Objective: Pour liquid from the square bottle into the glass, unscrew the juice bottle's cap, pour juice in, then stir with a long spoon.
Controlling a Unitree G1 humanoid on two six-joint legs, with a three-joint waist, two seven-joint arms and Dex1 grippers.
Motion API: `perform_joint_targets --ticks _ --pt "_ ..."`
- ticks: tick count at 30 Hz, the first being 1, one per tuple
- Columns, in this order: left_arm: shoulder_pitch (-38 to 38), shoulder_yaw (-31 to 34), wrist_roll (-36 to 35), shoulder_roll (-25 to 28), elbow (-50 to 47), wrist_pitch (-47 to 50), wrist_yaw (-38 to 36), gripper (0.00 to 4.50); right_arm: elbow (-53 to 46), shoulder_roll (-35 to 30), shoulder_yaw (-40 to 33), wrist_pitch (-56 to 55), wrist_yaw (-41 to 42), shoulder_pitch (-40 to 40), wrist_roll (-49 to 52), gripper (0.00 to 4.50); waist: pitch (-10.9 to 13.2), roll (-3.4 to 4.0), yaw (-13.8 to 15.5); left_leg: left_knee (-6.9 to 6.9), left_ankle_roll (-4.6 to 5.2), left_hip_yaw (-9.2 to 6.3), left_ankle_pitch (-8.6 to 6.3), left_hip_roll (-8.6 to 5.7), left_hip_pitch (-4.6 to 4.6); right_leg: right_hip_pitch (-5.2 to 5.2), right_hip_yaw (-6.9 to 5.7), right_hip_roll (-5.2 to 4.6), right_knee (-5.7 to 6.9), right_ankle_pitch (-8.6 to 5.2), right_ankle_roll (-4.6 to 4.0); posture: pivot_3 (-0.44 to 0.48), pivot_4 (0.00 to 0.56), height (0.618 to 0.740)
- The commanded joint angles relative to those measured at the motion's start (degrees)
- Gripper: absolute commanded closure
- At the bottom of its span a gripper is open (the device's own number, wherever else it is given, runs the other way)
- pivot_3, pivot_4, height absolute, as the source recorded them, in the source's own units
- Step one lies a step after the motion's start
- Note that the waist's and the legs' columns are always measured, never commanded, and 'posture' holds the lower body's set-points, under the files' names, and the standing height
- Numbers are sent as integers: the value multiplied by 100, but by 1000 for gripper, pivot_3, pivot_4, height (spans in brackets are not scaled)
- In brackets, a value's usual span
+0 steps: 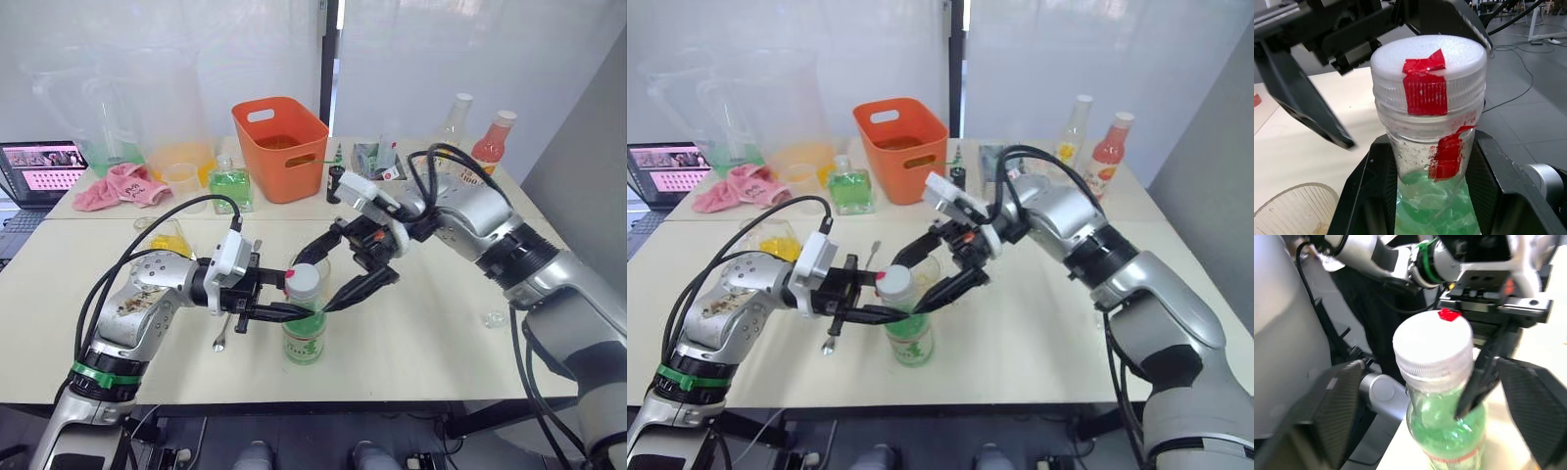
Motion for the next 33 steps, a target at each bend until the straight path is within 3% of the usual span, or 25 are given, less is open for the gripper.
perform_joint_targets --ticks 1,8,11,13,17,28,33 --pt "-35 -103 121 -7 56 48 -2 2748 -366 31 -871 256 23 152 -242 14 0 0 0 0 0 0 0 0 0 0 0 0 0 0 0 0 150 739" --pt "-50 -94 141 -96 166 14 46 2748 -3067 -431 -2668 1410 -2288 1812 -49 14 0 0 92 2 0 -4 0 -3 -15 -4 0 -1 -5 -2 4 0 150 739" --pt "-56 -72 138 -116 196 7 55 2748 -4616 -447 -3387 2212 -3917 2691 563 14 -1 -1 129 3 0 -5 0 -3 -23 -10 0 -1 -6 -2 5 0 150 739" --pt "-53 -78 162 -146 242 -28 57 2748 -5302 -302 -3635 2586 -4868 3069 885 14 -1 -1 116 4 0 -4 0 -3 -23 -11 2 -1 -3 -2 4 0 150 739" --pt "-59 -81 145 -156 279 -29 21 2748 -5759 183 -3720 3143 -6436 3132 1165 14 -1 -1 97 6 0 -3 1 -4 -16 -7 5 -1 2 -2 4 0 150 739" --pt "-110 -109 118 -175 310 6 -52 2748 -5901 494 -3731 3614 -7448 3150 1384 14 -1 -2 120 3 0 -5 1 -4 -23 -6 3 0 -12 -2 4 0 150 739" --pt "-113 -113 122 -173 306 17 -50 2748 -5923 563 -3722 3625 -7524 3195 1438 1460 -1 -2 118 3 0 -5 1 -4 -23 -6 3 -1 -12 -3 5 0 150 739"
